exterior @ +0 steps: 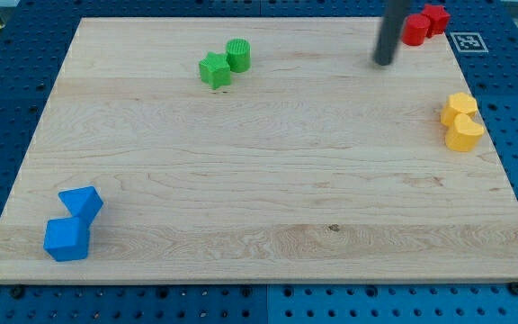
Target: Push the red blocks towards the center of the board
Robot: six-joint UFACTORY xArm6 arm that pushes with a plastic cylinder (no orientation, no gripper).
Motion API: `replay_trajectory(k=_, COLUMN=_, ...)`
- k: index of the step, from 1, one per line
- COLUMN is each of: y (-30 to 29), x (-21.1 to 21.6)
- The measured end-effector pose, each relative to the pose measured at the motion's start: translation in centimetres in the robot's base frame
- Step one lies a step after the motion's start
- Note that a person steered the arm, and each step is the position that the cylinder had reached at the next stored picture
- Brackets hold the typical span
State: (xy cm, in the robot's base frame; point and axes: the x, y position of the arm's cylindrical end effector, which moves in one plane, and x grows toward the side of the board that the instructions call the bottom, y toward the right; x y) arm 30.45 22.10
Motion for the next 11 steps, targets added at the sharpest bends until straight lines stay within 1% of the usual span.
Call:
replay_trajectory(k=1, y=8.7, x=-0.1)
replay_trajectory(k=2, y=12.5, x=-2.6)
replay_trajectory(k=3, y=12.4, x=-6.4)
replay_trajectory(k=4, y=12.0, x=-11.3)
replay_trajectory(k=5, y=11.6, x=-11.4)
replay_trajectory(k=6, y=9.5, x=-11.4)
replay_trajectory(k=7, y=6.0, x=-11.3)
replay_trajectory(k=9, y=2.3, x=-11.0)
replay_trajectory(k=11, y=0.2, x=-8.1)
